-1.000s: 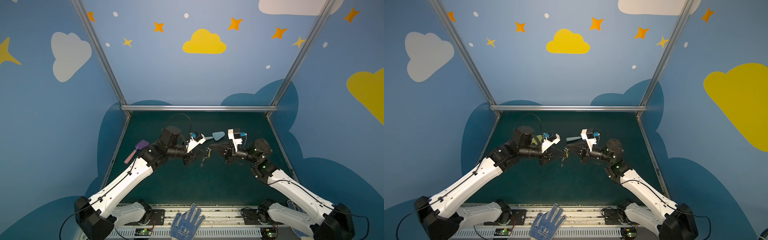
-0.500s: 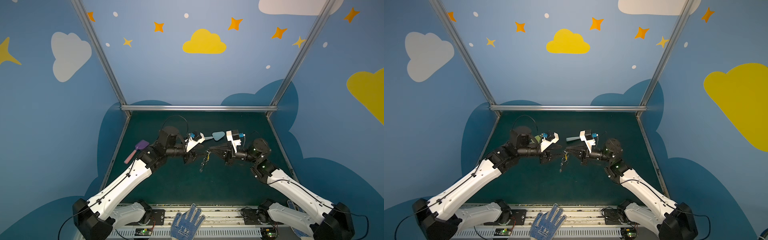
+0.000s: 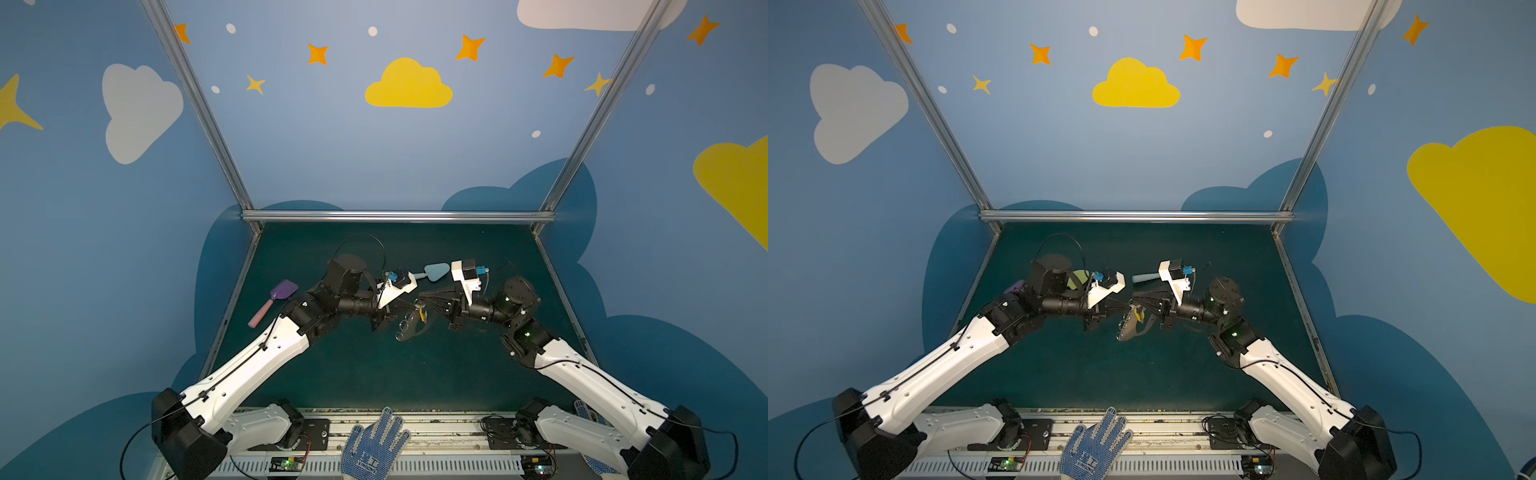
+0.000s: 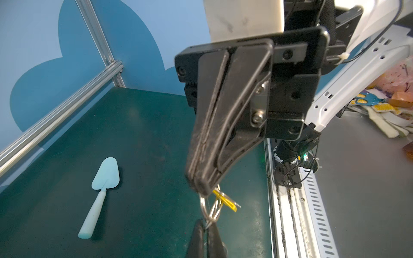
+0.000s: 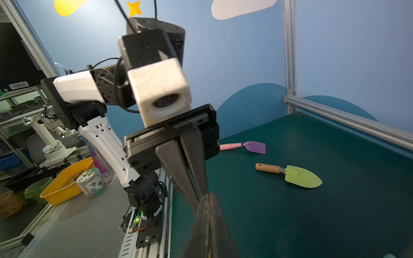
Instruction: Put the keys on the keyring
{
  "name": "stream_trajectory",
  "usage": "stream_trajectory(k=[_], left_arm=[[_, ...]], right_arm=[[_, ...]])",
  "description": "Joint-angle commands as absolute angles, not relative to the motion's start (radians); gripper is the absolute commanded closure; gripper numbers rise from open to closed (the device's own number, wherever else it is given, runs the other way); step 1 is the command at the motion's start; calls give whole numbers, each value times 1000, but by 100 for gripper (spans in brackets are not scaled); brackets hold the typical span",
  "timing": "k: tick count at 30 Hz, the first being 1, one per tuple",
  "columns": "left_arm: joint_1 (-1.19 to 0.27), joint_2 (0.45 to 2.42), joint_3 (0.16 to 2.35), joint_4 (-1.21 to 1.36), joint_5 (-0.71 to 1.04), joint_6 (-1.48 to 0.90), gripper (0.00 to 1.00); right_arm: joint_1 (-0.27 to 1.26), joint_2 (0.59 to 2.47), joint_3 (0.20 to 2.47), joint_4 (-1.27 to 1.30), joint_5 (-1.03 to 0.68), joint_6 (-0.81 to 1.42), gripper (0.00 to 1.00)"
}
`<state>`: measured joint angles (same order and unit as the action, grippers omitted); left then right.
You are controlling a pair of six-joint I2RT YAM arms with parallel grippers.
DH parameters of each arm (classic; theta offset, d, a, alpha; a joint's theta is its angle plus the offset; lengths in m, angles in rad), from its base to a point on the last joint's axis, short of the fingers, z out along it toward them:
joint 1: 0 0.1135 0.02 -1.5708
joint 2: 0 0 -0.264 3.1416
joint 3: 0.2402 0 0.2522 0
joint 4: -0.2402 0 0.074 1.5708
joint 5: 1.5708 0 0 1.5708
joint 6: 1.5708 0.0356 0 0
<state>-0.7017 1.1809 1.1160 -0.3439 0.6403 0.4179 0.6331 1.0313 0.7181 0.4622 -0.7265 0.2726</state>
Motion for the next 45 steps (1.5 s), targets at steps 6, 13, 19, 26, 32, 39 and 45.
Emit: stream_trajectory(k=[6, 13, 19, 26, 32, 39, 45], left_arm=[[-802, 1180, 1099, -303, 448, 419, 96], [-807, 1185, 1098, -286, 397, 408, 96], [-793, 1193, 1123, -367, 392, 425, 96], [-717, 1216, 1179, -472, 571, 408, 96], [-678, 1242, 1228, -567, 718, 433, 96], [-669, 1266, 1271, -652, 802, 460, 96], [-666, 1277, 1282, -665, 823, 463, 96]], right_arm=[[651, 1026, 750, 435, -587, 273, 100], [664, 1008, 737, 399, -551, 233, 100], [640, 961, 754, 294, -543, 216, 82], [605, 924, 790, 119, -653, 114, 55], [592, 973, 839, 33, -804, 28, 41], [592, 1018, 885, 52, -884, -11, 40], [592, 1064, 941, -18, -972, -33, 40]])
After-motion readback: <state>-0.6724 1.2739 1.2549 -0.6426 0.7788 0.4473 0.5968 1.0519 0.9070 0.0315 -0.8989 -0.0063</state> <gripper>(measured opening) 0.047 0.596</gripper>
